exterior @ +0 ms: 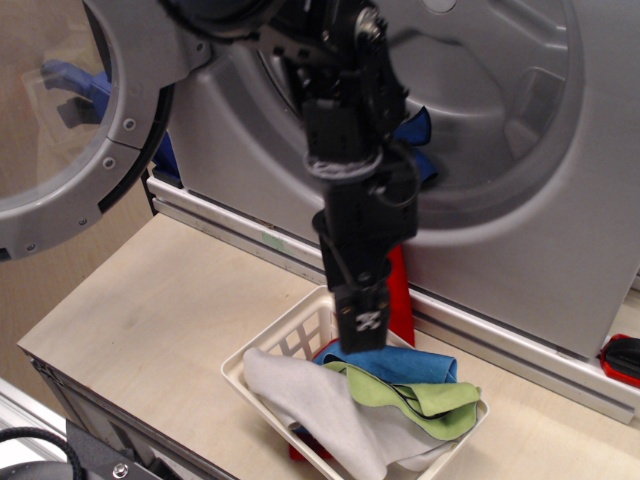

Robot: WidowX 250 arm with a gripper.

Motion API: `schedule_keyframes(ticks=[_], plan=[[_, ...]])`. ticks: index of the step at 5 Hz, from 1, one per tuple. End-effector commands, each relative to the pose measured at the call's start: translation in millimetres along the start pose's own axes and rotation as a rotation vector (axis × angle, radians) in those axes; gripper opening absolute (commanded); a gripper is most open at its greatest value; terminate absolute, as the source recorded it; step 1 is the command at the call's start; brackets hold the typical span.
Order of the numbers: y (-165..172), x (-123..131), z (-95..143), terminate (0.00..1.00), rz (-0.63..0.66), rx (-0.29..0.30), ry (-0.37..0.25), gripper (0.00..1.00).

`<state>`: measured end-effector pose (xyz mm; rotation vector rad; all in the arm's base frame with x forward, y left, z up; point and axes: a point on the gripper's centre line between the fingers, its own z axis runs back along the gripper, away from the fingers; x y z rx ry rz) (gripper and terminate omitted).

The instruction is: Put clothes in laundry machine

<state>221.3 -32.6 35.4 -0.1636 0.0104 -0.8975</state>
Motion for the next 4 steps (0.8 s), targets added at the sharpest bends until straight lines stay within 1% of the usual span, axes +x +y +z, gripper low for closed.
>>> schedule_keyframes(ticks=[1,2,3,4], plan=[[-5.8,-4.1,-19.6,0.00,-0.335,0.071,0.011,1.00],[-4.7,-7.1,-30.8,0.00,-0.420,0.078,0.004,1.00],[-7.8,-5.5,-35.7,0.00,-0.443,0.088,-0.012,1.00],[-5.8,-6.4,-46.4,0.00,-0.441,0.048,0.014,1.00]])
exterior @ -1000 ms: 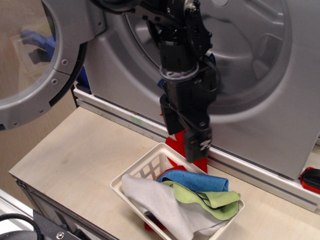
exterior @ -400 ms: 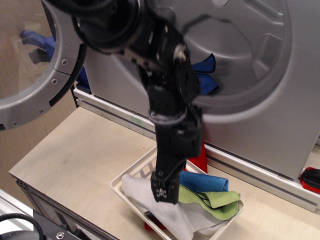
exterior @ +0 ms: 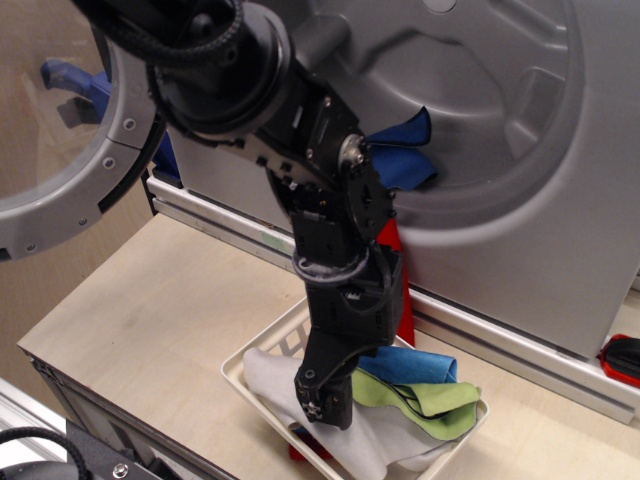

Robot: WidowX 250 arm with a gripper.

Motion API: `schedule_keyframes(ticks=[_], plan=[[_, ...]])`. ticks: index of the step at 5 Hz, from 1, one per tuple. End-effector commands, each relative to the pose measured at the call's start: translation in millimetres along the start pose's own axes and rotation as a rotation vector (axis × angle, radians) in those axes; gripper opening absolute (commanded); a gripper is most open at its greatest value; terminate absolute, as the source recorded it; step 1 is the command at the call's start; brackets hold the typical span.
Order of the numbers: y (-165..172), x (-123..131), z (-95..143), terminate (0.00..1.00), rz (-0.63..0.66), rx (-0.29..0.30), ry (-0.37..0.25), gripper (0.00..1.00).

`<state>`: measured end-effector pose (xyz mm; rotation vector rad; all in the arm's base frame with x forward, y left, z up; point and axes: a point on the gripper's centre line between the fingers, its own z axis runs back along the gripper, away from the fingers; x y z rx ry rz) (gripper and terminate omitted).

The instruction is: Put clothes in laundry machine

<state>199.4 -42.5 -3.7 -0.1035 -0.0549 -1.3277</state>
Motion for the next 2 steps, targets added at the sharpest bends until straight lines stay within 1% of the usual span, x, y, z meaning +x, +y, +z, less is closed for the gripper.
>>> schedule_keyframes(ticks=[1,2], plan=[[8.0,-6.7,-13.6,0.00,-0.015,-0.055,0.023,1.00],[6.9,-6.9,-20.8,0.00,0.001,-0.101,0.052,1.00]])
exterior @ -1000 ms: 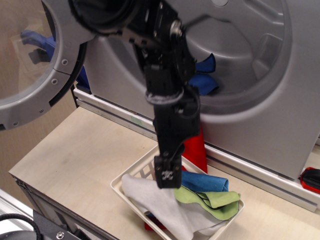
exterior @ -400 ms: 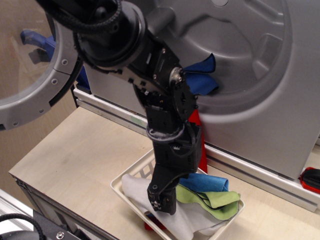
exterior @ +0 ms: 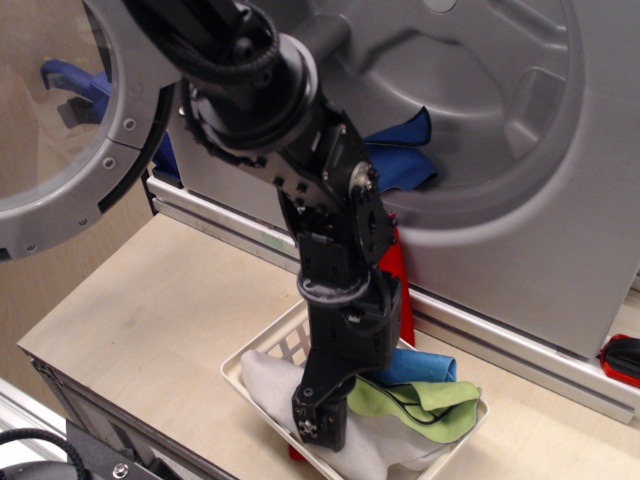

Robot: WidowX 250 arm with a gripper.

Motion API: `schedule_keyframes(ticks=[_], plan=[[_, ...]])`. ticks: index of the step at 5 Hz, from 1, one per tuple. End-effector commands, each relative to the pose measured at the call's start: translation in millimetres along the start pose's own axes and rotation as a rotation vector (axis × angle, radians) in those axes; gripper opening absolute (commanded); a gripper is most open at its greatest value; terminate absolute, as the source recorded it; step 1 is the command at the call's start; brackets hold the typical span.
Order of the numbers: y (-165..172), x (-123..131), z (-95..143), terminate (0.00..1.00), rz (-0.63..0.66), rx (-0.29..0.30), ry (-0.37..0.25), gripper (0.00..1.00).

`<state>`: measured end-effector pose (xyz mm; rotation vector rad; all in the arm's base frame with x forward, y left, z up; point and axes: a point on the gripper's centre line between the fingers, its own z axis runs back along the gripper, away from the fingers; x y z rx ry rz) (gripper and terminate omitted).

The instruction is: Put clothes in laundry machine

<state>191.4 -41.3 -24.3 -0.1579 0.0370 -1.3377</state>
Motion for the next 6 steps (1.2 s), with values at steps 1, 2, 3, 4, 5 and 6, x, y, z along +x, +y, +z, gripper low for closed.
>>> schedule_keyframes(ticks=[1,2,3,4,5,6], plan=[[15.3,1.9,-15.3,0.00,0.008,0.015,0.040,1.00],[20.4,5.5,-22.5,0.00,0.021,0.063,0.036,1.00],[24.2,6.7,-21.3,0.00,0.047,0.089,0.020,0.00],[29.4,8.6,-7.6,0.00,0.075,0.114,-0.015,0.00],[33.3,10.9,13.3,0.00,0.114,0.183,-0.056,0.00],[31.5,13.5,39.4,0.00,0.124,0.239,-0.069,0.00]])
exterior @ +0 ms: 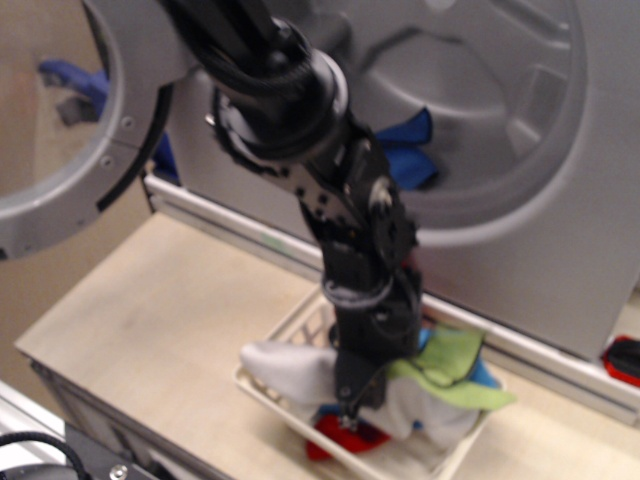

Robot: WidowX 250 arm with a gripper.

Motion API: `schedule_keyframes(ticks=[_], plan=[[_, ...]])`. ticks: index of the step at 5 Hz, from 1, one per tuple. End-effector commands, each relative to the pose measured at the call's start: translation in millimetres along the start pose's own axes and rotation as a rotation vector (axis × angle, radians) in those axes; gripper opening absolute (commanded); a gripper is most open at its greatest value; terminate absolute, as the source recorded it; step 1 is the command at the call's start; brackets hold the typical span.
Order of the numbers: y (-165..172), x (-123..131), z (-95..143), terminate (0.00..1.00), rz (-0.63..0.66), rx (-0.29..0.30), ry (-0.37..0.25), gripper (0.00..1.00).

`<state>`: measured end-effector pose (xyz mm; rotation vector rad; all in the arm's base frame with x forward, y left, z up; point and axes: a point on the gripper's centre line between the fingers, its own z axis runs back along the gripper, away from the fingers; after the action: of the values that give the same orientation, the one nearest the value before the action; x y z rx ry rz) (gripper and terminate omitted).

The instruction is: Put clothes in laundry machine

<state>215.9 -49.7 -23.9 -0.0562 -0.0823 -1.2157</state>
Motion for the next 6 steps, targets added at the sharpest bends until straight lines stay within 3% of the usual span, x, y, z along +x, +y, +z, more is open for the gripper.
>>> schedule_keyframes(ticks=[1,2,3,6], plan=[[11.4,6.8,66.6,0.00,0.029,0.135,-0.071,0.00],[11.9,8.1,86.2,0.00,0.039,0.144,-0.089,0.00],[14.6,3.9,112.5,0.00,0.060,0.204,-0.125,0.00],[69.8,12.3,137.3,0.00,0.154,0.445,-0.244,0.00]])
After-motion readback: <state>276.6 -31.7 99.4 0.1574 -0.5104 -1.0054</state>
